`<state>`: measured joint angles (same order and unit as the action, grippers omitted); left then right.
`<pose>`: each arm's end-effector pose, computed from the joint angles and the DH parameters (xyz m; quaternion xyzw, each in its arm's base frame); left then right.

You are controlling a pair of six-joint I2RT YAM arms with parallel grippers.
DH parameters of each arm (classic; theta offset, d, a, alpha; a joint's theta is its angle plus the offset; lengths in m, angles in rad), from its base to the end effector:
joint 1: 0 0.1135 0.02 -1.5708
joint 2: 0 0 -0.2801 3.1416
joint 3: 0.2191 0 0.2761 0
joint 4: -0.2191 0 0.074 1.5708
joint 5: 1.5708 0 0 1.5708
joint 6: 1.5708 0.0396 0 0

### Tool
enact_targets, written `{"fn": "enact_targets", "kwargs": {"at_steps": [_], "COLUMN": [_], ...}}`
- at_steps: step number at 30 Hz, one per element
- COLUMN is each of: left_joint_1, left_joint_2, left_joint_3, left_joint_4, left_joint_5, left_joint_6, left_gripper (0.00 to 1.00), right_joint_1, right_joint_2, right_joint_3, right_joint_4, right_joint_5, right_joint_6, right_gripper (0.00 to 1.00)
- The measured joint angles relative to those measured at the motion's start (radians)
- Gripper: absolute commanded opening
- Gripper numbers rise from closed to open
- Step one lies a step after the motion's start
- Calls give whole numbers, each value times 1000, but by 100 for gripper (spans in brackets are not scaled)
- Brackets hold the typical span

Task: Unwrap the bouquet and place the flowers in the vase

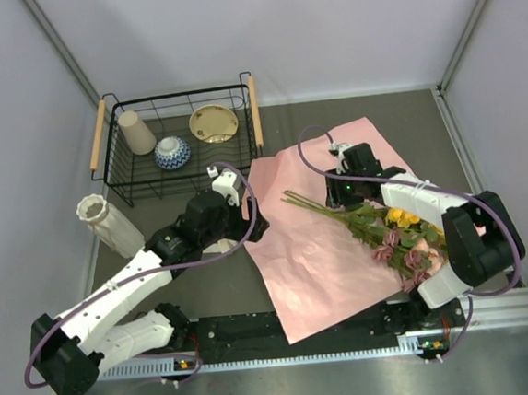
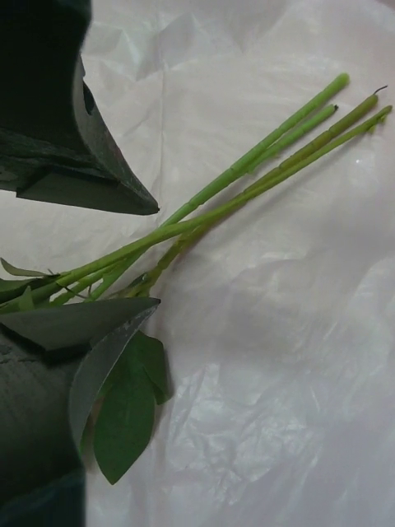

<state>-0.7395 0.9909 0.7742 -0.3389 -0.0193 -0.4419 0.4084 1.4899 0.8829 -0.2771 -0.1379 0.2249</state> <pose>0.1772 -0.1606 0.2886 0.1249 0.8649 -0.2637 0.4084 0.2959 0.1340 0.2007 -0.1092 0.9333 0.1662 0.2989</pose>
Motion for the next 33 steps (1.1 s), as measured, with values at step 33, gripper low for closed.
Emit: {"fn": "enact_targets", "kwargs": {"at_steps": [33], "left_joint_1": [0], "left_joint_2": [-14], "left_joint_3": [3], "left_joint_4": [8], "left_joint_5": [44], "left_joint_6": [-1], "left_gripper": [81], "right_joint_1": [127], "right_joint_2": [237], "right_joint_3": [133], "right_joint_4": [-3], "right_joint_5": [127], "right_joint_6": [-110], "right_gripper": [24]}}
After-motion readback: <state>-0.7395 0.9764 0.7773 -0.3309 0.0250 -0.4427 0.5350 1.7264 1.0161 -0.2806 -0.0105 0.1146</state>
